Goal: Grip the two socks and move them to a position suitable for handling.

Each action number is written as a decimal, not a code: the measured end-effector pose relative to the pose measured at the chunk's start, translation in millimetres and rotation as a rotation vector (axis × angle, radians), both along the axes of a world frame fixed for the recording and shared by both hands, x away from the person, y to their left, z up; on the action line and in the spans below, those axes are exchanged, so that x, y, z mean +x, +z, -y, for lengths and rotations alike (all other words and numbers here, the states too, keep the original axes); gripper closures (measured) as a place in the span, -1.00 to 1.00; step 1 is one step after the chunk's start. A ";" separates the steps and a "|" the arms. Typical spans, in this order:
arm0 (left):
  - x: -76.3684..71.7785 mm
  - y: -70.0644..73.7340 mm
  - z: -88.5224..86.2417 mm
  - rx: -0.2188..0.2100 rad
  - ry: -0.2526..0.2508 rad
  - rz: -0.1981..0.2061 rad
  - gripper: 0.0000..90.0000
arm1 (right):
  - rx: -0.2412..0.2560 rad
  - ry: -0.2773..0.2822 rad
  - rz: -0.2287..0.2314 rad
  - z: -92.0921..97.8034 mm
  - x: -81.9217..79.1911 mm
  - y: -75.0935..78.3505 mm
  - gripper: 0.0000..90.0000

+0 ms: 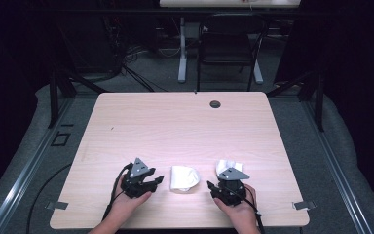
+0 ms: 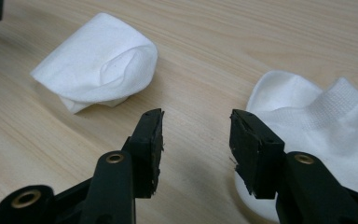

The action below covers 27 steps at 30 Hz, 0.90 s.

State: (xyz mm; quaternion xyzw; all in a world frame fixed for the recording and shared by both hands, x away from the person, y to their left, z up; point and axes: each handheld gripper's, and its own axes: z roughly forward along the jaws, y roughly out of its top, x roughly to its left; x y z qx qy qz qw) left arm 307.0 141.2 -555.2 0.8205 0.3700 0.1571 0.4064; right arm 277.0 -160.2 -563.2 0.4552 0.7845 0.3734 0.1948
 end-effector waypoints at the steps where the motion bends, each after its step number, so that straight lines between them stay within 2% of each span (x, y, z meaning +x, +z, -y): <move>1: 0.7 -0.8 5.0 -0.001 -0.004 -0.007 0.28 | 0.008 0.000 -0.011 0.9 0.2 -0.3 0.27; 5: 5.1 -3.0 25.2 -0.002 -0.030 -0.016 0.35 | 0.019 0.003 -0.020 2.6 0.4 0.1 0.32; 10: 9.6 -3.9 39.6 0.000 -0.041 -0.031 0.47 | 0.031 0.001 -0.022 4.9 1.0 1.0 0.33; 14: 13.5 -7.5 45.2 0.006 -0.042 -0.044 0.55 | 0.034 0.000 -0.024 5.5 1.7 0.7 0.33; 16: 15.1 -10.9 47.2 0.002 -0.045 -0.064 0.58 | 0.035 -0.002 -0.025 5.7 1.9 0.8 0.33; 22: 14.7 -17.8 51.2 0.048 -0.065 -0.067 0.63 | 0.039 -0.006 -0.027 6.7 1.8 1.2 0.32; 27: 11.3 -22.4 52.9 0.059 -0.077 -0.068 0.66 | 0.047 -0.007 -0.026 7.2 2.2 1.1 0.32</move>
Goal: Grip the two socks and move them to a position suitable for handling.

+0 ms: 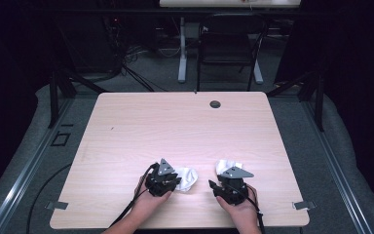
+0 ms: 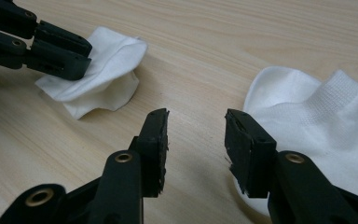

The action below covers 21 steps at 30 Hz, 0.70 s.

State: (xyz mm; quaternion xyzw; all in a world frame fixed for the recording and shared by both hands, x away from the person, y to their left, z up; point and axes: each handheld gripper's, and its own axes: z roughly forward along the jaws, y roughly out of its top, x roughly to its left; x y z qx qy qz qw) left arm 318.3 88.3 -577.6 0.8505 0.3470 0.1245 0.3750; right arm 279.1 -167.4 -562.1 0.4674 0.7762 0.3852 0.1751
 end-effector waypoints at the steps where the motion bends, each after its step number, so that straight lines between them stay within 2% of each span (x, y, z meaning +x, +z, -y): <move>1: -1.2 -0.7 0.1 0.001 -0.004 0.008 0.66 | 0.001 0.000 0.000 0.0 0.0 0.1 0.32; 9: -13.0 -2.8 -0.5 -0.001 -0.040 0.028 0.67 | 0.013 -0.007 0.002 0.9 -0.2 0.3 0.32; 15: -23.5 -2.5 -4.8 -0.006 -0.060 0.016 0.66 | 0.017 -0.007 0.001 1.9 0.0 0.2 0.32; 19: -26.8 0.3 -5.7 -0.005 -0.055 0.007 0.61 | 0.019 -0.008 -0.001 2.3 -0.6 0.5 0.32; 21: -27.0 6.7 -4.2 -0.030 -0.051 0.000 0.57 | 0.019 -0.009 0.000 2.6 -0.6 0.6 0.32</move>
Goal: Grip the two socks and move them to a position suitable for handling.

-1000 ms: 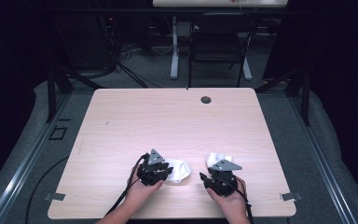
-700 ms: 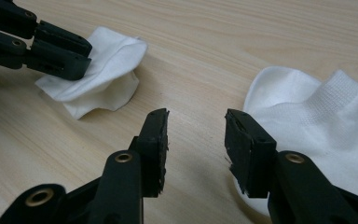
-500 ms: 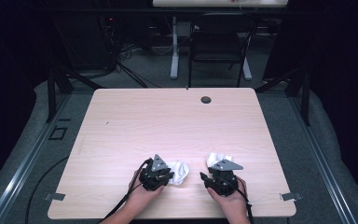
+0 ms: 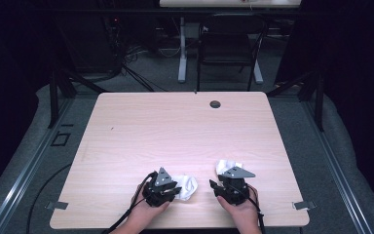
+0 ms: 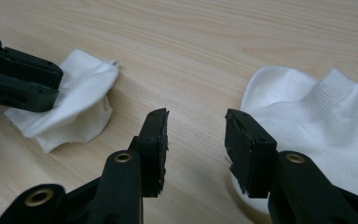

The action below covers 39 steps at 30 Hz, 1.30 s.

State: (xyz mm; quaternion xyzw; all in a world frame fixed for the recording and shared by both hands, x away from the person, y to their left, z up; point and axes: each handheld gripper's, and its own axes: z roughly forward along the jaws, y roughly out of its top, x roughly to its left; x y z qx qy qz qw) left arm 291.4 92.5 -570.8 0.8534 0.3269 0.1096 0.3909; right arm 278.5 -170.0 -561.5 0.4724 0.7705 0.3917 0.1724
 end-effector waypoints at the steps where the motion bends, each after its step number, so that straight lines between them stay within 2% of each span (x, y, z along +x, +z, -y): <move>1: -0.6 2.5 1.3 -0.011 -0.001 0.003 0.54 | 0.001 -0.001 0.001 0.1 0.1 -0.1 0.32; 4: -5.7 14.2 10.7 -0.033 -0.026 0.022 0.48 | 0.007 -0.006 0.002 0.1 0.4 -0.6 0.32; 7: -11.1 19.7 20.8 -0.032 -0.054 0.040 0.42 | 0.004 -0.006 0.001 0.8 0.6 -0.7 0.31; 9: -13.6 20.0 27.8 -0.026 -0.073 0.044 0.36 | 0.011 -0.009 0.003 0.9 0.4 -0.6 0.31; 14: -17.6 13.9 40.8 -0.016 -0.069 0.043 0.31 | 0.008 -0.008 0.001 2.2 0.3 -0.1 0.31; 16: -17.9 10.6 43.8 0.011 -0.064 0.053 0.32 | 0.009 -0.009 0.000 2.6 0.2 0.0 0.31; 19: -18.3 7.1 46.2 0.042 -0.060 0.061 0.40 | 0.004 -0.006 0.000 3.6 0.2 0.7 0.31; 21: -18.8 5.9 46.4 0.034 -0.060 0.053 0.57 | 0.008 -0.005 0.002 3.8 0.5 0.6 0.30; 27: -20.0 12.5 39.3 0.010 -0.062 0.063 0.89 | 0.015 0.002 0.007 1.6 -0.1 1.1 0.31; 30: -18.4 18.7 32.3 -0.029 -0.053 0.051 0.94 | 0.018 0.010 0.001 -1.5 -0.5 1.3 0.40; 31: -18.2 19.7 31.2 -0.035 -0.051 0.051 0.94 | 0.042 0.032 -0.019 -4.0 -0.6 1.1 0.50; 35: -16.5 27.1 21.9 -0.067 -0.037 0.054 0.95 | 0.077 0.098 -0.052 -15.9 -1.8 0.9 0.79; 39: -16.5 32.5 11.7 -0.088 -0.018 0.057 0.95 | 0.120 0.170 -0.072 -35.8 -4.6 3.3 0.98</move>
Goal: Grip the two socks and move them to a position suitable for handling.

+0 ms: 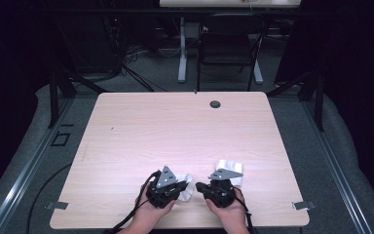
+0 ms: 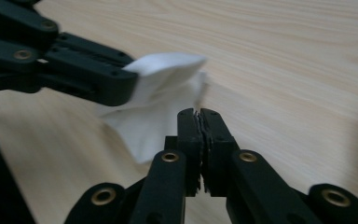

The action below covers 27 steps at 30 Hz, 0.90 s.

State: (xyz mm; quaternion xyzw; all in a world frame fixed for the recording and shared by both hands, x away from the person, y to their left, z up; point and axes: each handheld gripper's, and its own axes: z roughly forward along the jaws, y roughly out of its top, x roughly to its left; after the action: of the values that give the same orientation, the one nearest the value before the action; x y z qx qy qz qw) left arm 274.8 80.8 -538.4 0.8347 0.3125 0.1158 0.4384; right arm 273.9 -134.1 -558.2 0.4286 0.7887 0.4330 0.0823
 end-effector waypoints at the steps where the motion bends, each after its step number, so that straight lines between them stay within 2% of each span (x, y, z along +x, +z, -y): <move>1: -0.1 1.6 -3.5 -0.004 0.001 0.000 0.95 | -0.007 0.023 0.000 -6.5 -0.6 -0.3 1.00; 4: -1.0 4.7 -14.4 -0.016 0.019 0.011 0.95 | -0.095 0.078 0.042 -26.2 0.1 -3.2 1.00; 6: -0.1 5.6 -21.6 -0.019 0.032 0.009 0.94 | -0.114 0.088 0.045 -34.1 2.6 -6.3 1.00; 10: 2.6 6.1 -33.6 -0.056 0.059 -0.014 0.94 | -0.152 0.099 0.034 -43.3 9.2 -16.0 1.00; 12: 4.3 7.1 -39.3 -0.065 0.067 -0.016 0.93 | -0.155 0.103 0.013 -44.2 10.1 -20.4 1.00; 17: 5.7 11.7 -53.2 -0.076 0.101 -0.001 0.92 | -0.151 0.110 0.011 -43.5 9.2 -21.4 1.00; 20: 3.9 13.8 -65.5 -0.068 0.129 0.002 0.90 | -0.182 0.124 0.020 -42.5 6.8 -19.8 1.00; 22: 1.6 12.9 -73.9 -0.071 0.146 -0.018 0.87 | -0.206 0.127 0.019 -39.5 5.4 -18.3 1.00; 23: -0.9 11.5 -79.0 -0.070 0.156 -0.029 0.86 | -0.202 0.126 0.016 -38.3 4.8 -18.2 1.00; 27: -8.1 5.5 -91.9 -0.054 0.182 -0.049 0.86 | -0.225 0.133 -0.002 -31.0 -1.7 -15.9 1.00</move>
State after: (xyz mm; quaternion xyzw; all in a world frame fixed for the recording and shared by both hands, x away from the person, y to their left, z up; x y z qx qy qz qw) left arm 266.7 172.7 -532.8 0.7933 0.4008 0.1261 0.4406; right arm 272.2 -103.2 -574.1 0.3639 0.8589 0.3460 0.1004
